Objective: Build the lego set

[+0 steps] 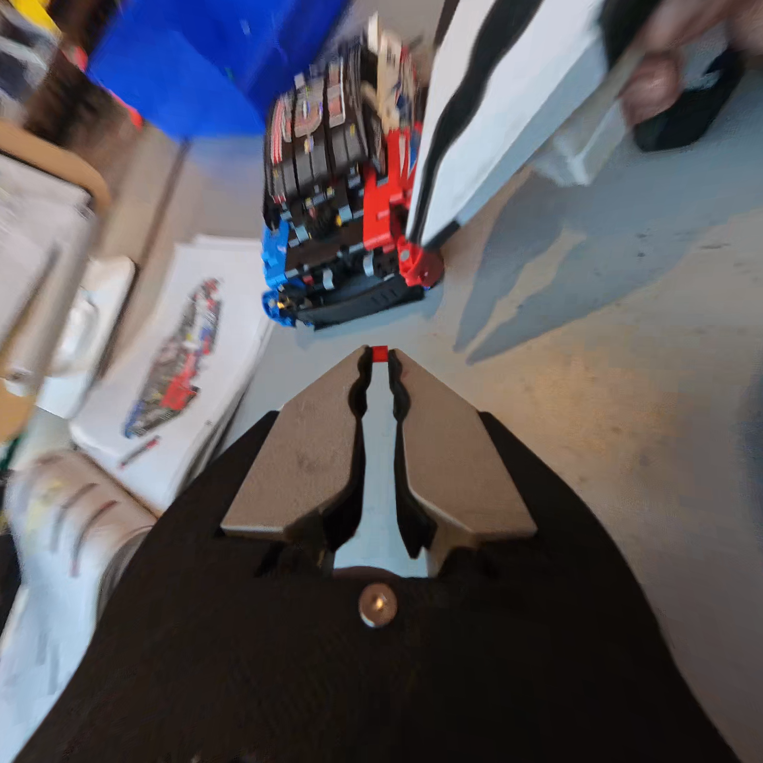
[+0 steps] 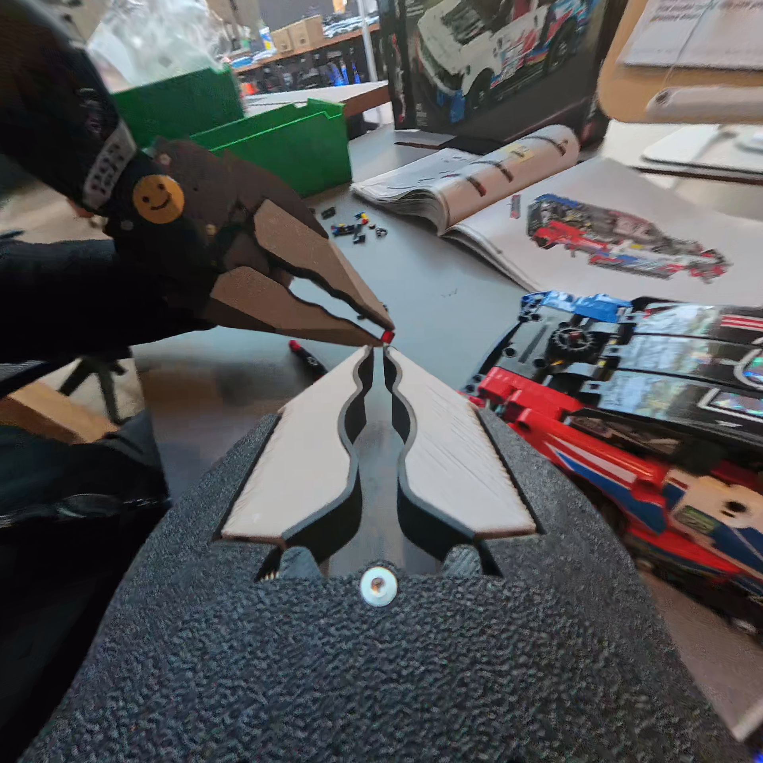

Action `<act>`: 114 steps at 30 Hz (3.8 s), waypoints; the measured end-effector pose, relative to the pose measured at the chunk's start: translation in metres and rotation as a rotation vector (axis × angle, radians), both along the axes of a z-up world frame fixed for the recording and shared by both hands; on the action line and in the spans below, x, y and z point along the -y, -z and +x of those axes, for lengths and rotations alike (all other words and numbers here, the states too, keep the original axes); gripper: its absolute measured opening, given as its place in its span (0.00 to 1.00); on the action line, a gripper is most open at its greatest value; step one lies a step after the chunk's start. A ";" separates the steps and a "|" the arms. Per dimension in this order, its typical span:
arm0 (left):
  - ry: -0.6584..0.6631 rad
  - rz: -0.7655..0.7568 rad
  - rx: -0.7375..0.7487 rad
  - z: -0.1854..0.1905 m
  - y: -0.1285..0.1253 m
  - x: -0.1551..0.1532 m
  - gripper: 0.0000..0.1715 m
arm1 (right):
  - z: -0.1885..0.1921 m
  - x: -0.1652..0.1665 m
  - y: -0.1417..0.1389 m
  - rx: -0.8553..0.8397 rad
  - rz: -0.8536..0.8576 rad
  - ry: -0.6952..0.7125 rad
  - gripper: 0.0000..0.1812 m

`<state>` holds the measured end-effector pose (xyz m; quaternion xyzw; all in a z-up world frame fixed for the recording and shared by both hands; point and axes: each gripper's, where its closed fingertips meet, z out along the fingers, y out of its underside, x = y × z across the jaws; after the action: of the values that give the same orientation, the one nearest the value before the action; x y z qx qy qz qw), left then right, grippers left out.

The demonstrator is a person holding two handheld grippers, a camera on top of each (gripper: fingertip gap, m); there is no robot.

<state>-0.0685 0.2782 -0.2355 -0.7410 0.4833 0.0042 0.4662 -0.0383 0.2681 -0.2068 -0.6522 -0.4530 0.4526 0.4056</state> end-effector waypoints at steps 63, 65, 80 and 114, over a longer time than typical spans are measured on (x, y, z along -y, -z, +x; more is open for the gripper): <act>0.389 -0.797 0.907 -0.042 -0.061 0.113 0.13 | -0.075 0.102 -0.031 0.036 0.941 -0.543 0.01; 0.388 -0.805 0.884 -0.040 -0.058 0.113 0.11 | -0.075 0.104 -0.031 0.044 0.984 -0.546 0.01; 0.441 -0.840 0.871 -0.033 -0.052 0.121 0.03 | -0.074 0.107 -0.028 0.009 1.050 -0.562 0.01; 0.035 -0.475 0.572 -0.076 0.000 0.082 0.03 | -0.079 0.062 0.026 0.263 0.563 -0.478 0.10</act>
<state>-0.1448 0.1965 -0.2355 -0.7913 0.3339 -0.3231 0.3975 -0.1168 0.2063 -0.2324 -0.4439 -0.7467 0.3049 0.3903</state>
